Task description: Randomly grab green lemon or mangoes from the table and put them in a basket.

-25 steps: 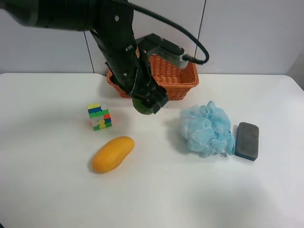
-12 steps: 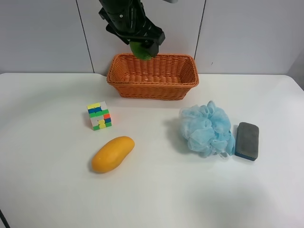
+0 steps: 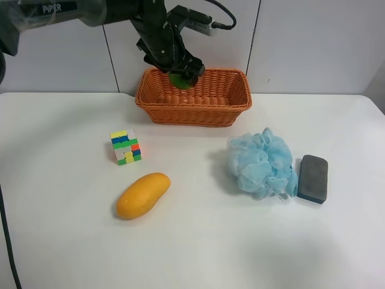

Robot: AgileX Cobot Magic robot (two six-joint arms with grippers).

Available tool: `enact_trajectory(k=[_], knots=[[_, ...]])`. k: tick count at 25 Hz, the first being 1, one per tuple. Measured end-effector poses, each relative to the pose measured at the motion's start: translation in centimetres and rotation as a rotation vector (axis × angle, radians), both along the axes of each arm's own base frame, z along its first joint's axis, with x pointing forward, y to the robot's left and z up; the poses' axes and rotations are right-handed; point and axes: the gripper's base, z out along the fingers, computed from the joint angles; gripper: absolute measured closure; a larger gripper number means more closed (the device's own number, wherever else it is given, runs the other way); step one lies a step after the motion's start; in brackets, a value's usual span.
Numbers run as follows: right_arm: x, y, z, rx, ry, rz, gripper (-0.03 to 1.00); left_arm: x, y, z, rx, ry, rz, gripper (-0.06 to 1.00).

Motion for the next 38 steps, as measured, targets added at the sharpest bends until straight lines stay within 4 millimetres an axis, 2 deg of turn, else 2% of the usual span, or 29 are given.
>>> enact_trajectory(k=[4, 14, 15, 18, 19, 26, 28, 30, 35, 36, 38], knots=[[0.0, 0.0, 0.0, 0.000, 0.000, 0.000, -0.02, 1.2, 0.4, -2.2, -0.014, -0.010, 0.016, 0.19], [0.0, 0.0, 0.0, 0.000, 0.000, 0.000, -0.02, 2.3, 1.5, -2.8, -0.046, -0.028, 0.045, 0.19], [0.0, 0.0, 0.0, 0.000, 0.000, 0.000, -0.02, 2.3, 1.5, -2.8, -0.050, -0.028, 0.046, 0.17], [0.0, 0.0, 0.0, 0.000, 0.000, 0.000, -0.02, 2.3, 1.4, -2.7, -0.071, -0.027, 0.050, 0.00], [0.0, 0.0, 0.0, 0.000, 0.000, 0.000, -0.02, 2.3, 1.3, -2.7, -0.078, -0.028, 0.051, -0.02], [0.0, 0.0, 0.0, 0.000, 0.000, 0.000, -0.02, 2.1, 1.4, -2.5, -0.078, -0.010, 0.054, -0.05], [0.0, 0.0, 0.0, 0.000, 0.000, 0.000, -0.02, 1.7, 1.6, -1.7, -0.066, 0.014, 0.055, -0.05], [0.0, 0.0, 0.0, 0.000, 0.000, 0.000, -0.02, 1.0, 2.1, 0.0, -0.059, 0.039, 0.061, -0.05], [0.0, 0.0, 0.0, 0.000, 0.000, 0.000, -0.02, -1.7, 4.7, 6.0, -0.040, 0.118, 0.100, -0.05], [0.0, 0.0, 0.0, 0.000, 0.000, 0.000, -0.02, -1.7, 4.7, 6.0, -0.040, 0.118, 0.100, -0.05], [0.0, 0.0, 0.0, 0.000, 0.000, 0.000, -0.02, -3.0, 6.0, 8.3, -0.040, 0.157, 0.121, -0.05]])
